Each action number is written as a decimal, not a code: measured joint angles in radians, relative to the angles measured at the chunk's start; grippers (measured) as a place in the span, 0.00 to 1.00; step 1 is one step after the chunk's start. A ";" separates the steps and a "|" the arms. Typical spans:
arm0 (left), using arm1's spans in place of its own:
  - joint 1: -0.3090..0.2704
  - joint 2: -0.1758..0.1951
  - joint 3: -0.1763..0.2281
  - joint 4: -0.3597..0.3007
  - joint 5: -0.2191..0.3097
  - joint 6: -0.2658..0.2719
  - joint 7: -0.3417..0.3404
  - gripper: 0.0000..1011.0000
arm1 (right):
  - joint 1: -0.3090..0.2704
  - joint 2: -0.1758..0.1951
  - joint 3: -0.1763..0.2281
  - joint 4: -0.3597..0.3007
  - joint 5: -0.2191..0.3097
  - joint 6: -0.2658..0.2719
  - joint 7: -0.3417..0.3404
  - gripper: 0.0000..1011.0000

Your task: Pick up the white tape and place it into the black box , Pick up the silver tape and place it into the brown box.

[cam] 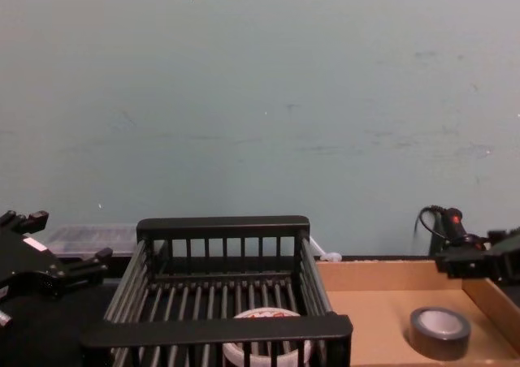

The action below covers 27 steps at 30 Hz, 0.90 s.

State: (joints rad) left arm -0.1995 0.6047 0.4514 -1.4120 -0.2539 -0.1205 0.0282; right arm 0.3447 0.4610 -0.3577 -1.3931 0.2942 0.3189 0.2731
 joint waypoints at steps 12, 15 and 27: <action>0.000 0.000 0.000 0.000 0.000 0.000 0.000 0.99 | -0.164 -0.002 0.034 -0.124 -0.176 -0.213 -0.211 0.99; 0.000 0.000 0.000 0.000 0.000 0.000 0.000 0.99 | -0.190 -0.005 0.039 -0.130 -0.195 -0.240 -0.232 0.99; 0.000 0.000 0.000 0.000 0.000 0.000 0.000 0.99 | -0.258 -0.025 0.041 -0.118 -0.307 -0.299 -0.310 0.99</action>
State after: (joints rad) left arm -0.1995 0.6047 0.4514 -1.4120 -0.2539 -0.1205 0.0283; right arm 0.0862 0.4365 -0.3166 -1.5113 -0.0125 0.0197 -0.0371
